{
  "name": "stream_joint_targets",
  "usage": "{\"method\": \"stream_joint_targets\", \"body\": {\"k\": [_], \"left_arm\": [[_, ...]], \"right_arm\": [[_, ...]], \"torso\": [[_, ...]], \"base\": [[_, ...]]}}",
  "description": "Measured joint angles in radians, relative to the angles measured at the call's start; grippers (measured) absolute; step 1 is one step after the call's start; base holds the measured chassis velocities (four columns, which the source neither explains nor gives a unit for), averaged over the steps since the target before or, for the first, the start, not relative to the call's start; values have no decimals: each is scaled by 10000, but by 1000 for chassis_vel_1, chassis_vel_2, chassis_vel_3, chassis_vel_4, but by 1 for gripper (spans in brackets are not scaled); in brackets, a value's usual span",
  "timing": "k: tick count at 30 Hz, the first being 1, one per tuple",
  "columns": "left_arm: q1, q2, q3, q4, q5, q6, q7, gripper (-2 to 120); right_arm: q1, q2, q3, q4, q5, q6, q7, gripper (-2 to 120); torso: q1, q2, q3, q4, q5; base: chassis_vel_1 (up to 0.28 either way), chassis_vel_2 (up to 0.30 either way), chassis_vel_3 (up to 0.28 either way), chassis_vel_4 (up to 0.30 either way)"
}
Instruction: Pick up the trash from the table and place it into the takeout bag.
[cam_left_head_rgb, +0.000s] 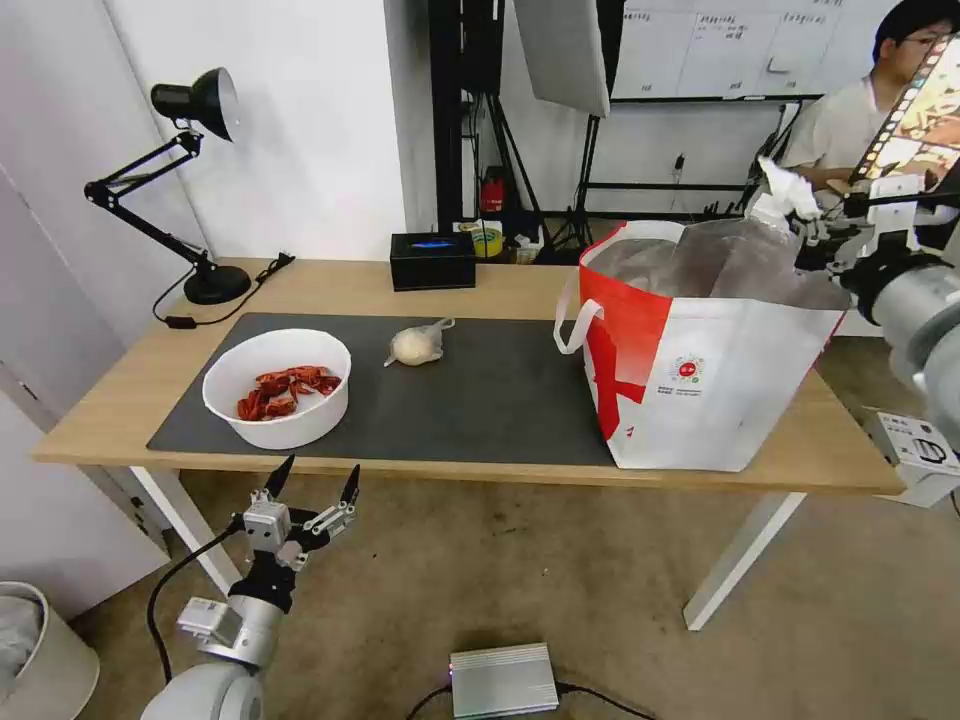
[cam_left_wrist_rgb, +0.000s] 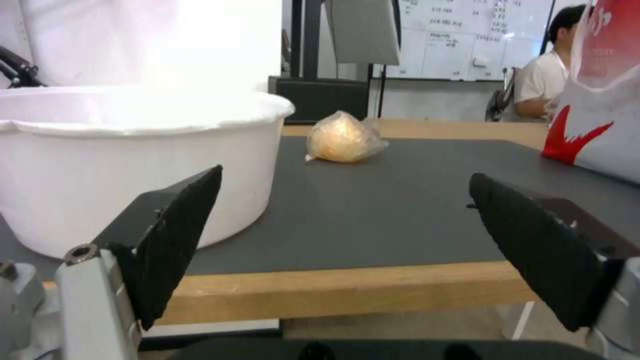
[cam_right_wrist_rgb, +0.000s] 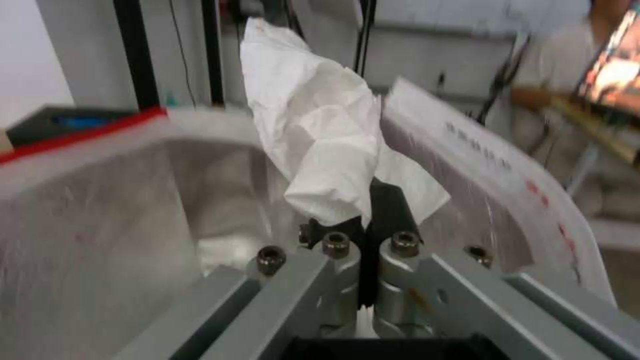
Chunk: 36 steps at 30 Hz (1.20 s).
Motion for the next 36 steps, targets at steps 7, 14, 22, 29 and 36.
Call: {"method": "stream_joint_targets", "body": {"k": [7, 14, 22, 29, 36], "left_arm": [[-36, 44, 68, -18, -59, 1, 34, 100], [-19, 22, 193, -87, -53, 3, 101, 100], [67, 76, 177, -135, -66, -1, 126, 100], [157, 100, 102, -136, -186, -116, 151, 100], [87, 117, 109, -64, -238, -129, 171, 100]], "right_arm": [[543, -441, -195, -203, 1275, -738, 296, 0], [262, -480, 52, -208, 1965, -801, 730, 17], [-100, -460, 410, -69, 2207, -786, 882, 41], [-331, -249, 491, 4, 2119, -527, 899, 71], [-492, -27, 459, -4, 1623, -269, 613, 96]], "torso": [[0, 0, 0, 0, -1], [0, 0, -1, -1, 1], [0, 0, -1, 0, -1], [0, 1, -1, 1, -1], [0, 2, -1, 1, -1]], "base": [[0, 0, 0, 0], [0, 0, 0, 0], [0, 0, 0, 0], [0, 0, 0, 0], [0, 0, 0, 0]]}}
